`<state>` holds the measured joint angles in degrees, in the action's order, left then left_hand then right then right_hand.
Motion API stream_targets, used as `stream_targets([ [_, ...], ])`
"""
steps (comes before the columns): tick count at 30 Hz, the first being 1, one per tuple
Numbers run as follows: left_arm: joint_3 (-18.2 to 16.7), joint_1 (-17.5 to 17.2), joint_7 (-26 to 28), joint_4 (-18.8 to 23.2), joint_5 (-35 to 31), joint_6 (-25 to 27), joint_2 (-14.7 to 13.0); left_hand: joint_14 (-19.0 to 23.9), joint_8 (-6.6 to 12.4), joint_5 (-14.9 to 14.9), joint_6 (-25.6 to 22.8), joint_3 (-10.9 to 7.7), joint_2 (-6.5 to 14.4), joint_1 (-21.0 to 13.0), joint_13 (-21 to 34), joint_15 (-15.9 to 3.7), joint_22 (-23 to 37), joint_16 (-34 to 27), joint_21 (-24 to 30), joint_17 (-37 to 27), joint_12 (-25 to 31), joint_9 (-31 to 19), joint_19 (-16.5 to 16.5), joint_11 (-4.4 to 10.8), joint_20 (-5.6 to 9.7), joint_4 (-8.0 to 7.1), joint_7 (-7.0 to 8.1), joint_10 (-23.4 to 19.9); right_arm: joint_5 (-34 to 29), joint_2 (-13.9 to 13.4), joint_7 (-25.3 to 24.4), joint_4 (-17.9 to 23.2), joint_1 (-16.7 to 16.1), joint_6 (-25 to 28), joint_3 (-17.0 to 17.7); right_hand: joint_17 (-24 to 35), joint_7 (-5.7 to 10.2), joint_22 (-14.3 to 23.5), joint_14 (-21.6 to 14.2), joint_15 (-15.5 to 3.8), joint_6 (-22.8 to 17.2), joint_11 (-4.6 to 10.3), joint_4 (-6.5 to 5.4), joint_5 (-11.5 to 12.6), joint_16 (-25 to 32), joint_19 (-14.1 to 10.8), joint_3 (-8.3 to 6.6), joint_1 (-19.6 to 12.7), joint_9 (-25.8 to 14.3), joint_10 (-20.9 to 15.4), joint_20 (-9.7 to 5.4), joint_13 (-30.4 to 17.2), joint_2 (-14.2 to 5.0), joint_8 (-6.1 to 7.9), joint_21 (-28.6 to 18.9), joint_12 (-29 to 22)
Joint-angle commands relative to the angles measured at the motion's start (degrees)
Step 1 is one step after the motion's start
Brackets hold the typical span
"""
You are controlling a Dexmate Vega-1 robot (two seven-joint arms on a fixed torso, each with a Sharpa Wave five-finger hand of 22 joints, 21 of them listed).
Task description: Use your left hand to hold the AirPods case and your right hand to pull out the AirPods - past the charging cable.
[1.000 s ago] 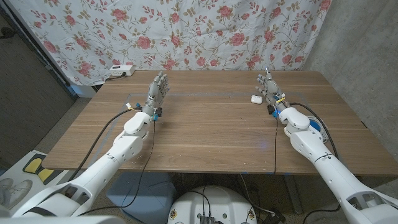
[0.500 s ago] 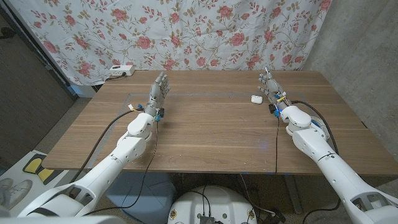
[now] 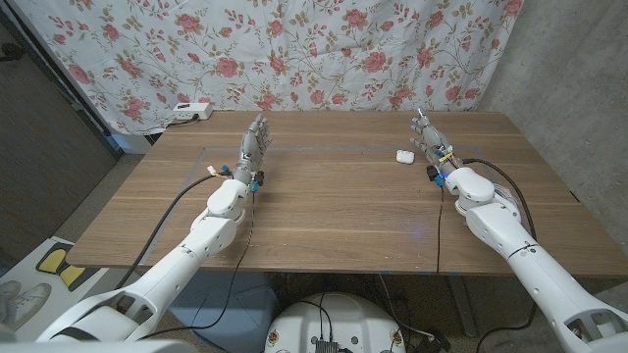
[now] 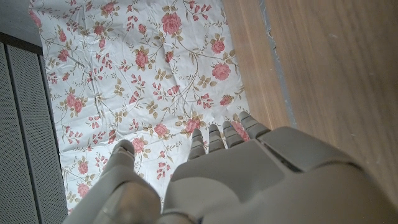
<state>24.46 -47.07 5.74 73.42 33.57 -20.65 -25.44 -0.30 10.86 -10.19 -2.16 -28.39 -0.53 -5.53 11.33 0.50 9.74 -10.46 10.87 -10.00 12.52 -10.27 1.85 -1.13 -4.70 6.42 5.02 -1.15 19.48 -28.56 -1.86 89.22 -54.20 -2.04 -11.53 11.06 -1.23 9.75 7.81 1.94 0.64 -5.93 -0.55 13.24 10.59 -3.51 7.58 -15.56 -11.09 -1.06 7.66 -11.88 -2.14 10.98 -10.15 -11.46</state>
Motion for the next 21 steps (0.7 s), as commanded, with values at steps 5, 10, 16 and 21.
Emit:
stream_targets([
  [5,0.27,-0.9,2.24,1.51,-1.31,-0.21,1.58,0.36,0.28,-0.36,-0.44,0.06,0.26,-0.5,0.09,0.08,0.3,-0.32,0.36,-0.2,0.24,-0.17,0.43,0.04,0.03,0.41,-0.19,-0.47,-2.59,-2.04,-1.97,2.99,-1.66,0.54,-1.16,0.36,0.09,0.1,0.89,0.06,0.59,-0.25,0.41,-0.13,0.14,0.61,0.04,-0.67,-0.08,0.47,0.24,-0.25,-0.08,-0.12,-0.18,0.02],
  [10,1.02,1.2,-0.56,-1.43,-1.63,-1.97,2.71,0.45,0.35,-0.35,-0.71,0.06,0.28,-0.54,0.09,0.12,0.29,-0.34,0.38,-0.2,0.26,-0.17,0.53,0.12,0.03,0.46,-0.18,-0.57,-3.09,-2.56,-2.54,4.38,-2.01,1.28,-1.5,0.37,0.1,0.1,1.03,0.14,0.82,-0.32,0.48,-0.19,0.17,0.64,0.04,-0.75,-0.09,0.5,0.23,-0.28,-0.06,-0.15,-0.23,-0.04],
  [16,0.41,0.49,-0.63,2.08,-2.3,-0.2,-0.16,0.51,0.43,-0.35,-1.05,0.07,0.31,-0.59,0.1,0.14,0.29,-0.34,0.34,-0.2,0.28,-0.17,0.48,0.08,0.12,0.52,-0.29,-0.69,-4.51,-2.05,-5.67,6.83,-2.53,3.39,-2.19,0.38,0.19,0.1,1.11,0.21,0.93,-0.33,0.56,-0.24,0.21,0.67,0.03,-0.85,-0.1,0.6,0.22,-0.31,-0.05,-0.13,-0.28,-0.06],
  [21,-0.55,0.02,-2.7,3.23,-0.69,0.73,-1.68,0.45,0.43,-0.35,-1.16,0.08,0.33,-0.61,0.1,0.06,0.29,-0.3,0.34,-0.19,0.26,-0.17,0.53,0.04,0.18,0.55,-0.23,-0.68,-6.28,-1.75,-8.13,8.17,-2.58,4.82,-3.1,0.38,0.26,0.1,1.12,0.22,1.02,-0.45,0.62,-0.28,0.27,0.69,0.01,-0.95,-0.1,0.54,0.28,-0.34,-0.06,-0.12,-0.32,-0.14],
])
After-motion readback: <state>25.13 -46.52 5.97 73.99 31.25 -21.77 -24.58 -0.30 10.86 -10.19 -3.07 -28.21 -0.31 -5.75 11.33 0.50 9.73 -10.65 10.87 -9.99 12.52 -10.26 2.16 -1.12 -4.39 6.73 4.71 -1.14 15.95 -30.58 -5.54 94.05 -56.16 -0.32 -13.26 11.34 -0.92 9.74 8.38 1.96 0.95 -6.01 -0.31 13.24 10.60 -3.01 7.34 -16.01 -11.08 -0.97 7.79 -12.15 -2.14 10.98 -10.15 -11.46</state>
